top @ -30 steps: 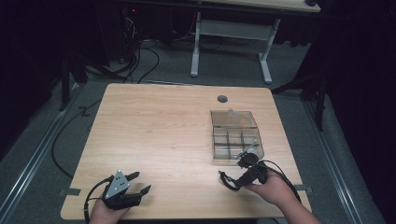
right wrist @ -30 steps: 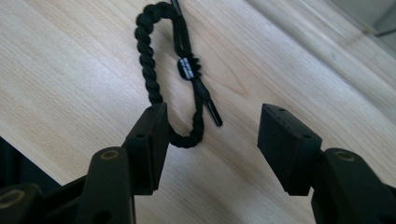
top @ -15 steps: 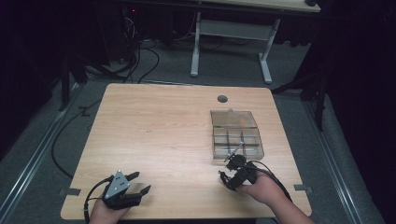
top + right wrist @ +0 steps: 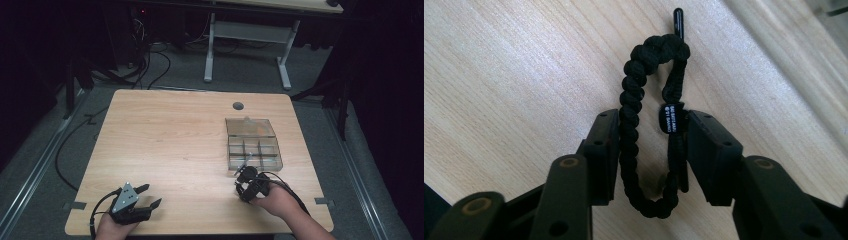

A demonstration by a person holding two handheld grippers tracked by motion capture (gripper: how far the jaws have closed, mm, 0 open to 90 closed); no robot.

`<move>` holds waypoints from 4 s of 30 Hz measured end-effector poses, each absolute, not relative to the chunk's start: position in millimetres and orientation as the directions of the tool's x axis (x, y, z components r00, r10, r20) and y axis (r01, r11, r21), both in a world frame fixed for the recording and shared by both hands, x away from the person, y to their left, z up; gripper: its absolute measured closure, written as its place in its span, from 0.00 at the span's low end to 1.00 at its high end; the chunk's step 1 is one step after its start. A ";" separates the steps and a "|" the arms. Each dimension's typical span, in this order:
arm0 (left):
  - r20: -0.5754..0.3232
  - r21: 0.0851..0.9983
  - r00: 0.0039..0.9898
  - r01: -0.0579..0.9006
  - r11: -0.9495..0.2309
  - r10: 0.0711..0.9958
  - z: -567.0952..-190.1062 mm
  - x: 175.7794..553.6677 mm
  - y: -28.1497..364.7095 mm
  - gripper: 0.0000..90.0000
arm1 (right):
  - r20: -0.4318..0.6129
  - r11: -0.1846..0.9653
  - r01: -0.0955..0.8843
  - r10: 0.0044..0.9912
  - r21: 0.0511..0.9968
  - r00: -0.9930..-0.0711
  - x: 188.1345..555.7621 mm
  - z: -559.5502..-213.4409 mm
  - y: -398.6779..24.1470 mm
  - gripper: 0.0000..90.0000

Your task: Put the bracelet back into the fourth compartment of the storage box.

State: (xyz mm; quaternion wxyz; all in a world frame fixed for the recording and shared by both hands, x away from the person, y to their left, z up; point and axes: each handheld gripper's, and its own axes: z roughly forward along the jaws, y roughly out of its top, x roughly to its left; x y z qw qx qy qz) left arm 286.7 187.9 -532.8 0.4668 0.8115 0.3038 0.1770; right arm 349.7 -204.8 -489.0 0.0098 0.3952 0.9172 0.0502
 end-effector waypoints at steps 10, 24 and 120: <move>0.004 0.864 0.752 0.330 -0.382 0.659 -532.7 286.7 187.8 0.37 | -0.003 0.709 0.698 0.702 0.101 -0.712 348.5 -488.7 -205.3 0.78; 0.003 0.865 0.753 0.328 -0.379 0.659 -532.8 286.7 187.9 0.37 | 0.023 0.687 0.720 0.722 0.101 -0.692 353.3 -479.0 -212.8 0.79; -0.006 0.867 0.765 0.324 -0.378 0.644 -532.9 287.3 189.5 0.37 | 0.061 0.655 0.755 0.755 -0.024 -0.653 476.2 -485.9 -183.2 0.80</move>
